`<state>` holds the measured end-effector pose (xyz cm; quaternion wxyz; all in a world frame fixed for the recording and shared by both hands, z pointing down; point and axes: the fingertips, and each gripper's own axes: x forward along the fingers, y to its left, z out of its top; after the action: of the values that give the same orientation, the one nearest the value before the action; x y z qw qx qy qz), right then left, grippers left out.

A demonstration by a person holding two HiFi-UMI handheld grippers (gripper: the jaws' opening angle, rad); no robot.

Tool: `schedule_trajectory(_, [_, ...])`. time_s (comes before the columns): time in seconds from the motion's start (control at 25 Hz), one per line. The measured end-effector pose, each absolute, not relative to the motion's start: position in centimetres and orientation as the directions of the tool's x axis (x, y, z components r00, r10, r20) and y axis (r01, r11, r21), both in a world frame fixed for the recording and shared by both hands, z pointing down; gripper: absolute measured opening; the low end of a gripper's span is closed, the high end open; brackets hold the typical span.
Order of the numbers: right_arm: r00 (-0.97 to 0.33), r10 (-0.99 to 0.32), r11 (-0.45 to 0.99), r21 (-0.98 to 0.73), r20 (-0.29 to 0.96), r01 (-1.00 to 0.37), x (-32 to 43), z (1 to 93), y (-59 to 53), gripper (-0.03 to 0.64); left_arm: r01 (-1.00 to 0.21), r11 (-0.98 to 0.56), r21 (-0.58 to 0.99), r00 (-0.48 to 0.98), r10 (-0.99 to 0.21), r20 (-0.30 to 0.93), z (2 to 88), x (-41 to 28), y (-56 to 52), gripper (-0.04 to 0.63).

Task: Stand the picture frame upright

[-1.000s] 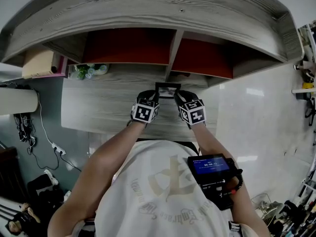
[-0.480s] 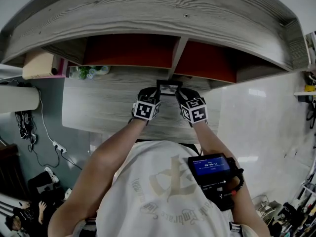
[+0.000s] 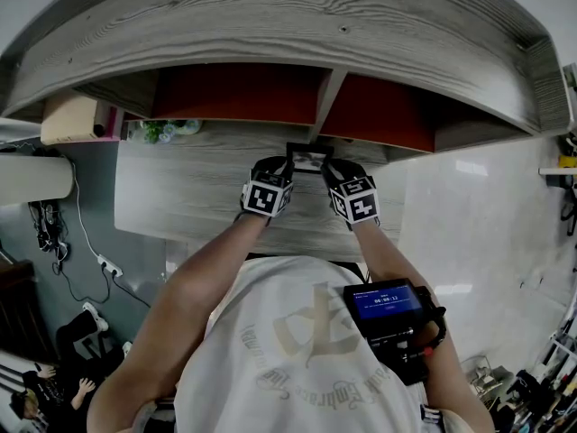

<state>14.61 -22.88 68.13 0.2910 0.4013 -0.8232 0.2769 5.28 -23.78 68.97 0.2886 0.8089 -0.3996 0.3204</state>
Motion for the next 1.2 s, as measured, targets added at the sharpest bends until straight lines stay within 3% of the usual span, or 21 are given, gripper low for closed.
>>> schedule_trajectory(0.24, [-0.486, -0.530, 0.499, -0.208, 0.695, -0.841, 15.2, 67.9, -23.2, 0.106, -0.839, -0.505, 0.205, 0.466, -0.469, 0.750, 69.0, 4.7, -24.1, 0.112])
schedule_trajectory(0.64, [-0.475, -0.559, 0.478, -0.205, 0.679, -0.854, 15.9, 67.0, -22.8, 0.106, -0.837, -0.504, 0.213, 0.475, -0.477, 0.740, 68.4, 4.5, -23.1, 0.112])
schedule_trajectory(0.76, [-0.468, -0.578, 0.466, -0.199, 0.668, -0.862, 16.3, 66.6, -22.5, 0.054, -0.839, -0.499, 0.217, 0.477, -0.485, 0.733, 68.1, 4.3, -22.7, 0.111])
schedule_trajectory(0.92, [-0.468, -0.607, 0.449, -0.208, 0.643, -0.869, 16.6, 65.5, -22.0, 0.006, -0.837, -0.493, 0.237, 0.495, -0.499, 0.711, 67.4, 4.1, -21.9, 0.059])
schedule_trajectory(1.2, [-0.529, -0.631, 0.469, -0.264, 0.567, -0.843, 16.4, 63.1, -20.2, 0.005, -0.843, -0.441, 0.308, 0.526, -0.557, 0.643, 65.9, 3.3, -20.4, 0.011])
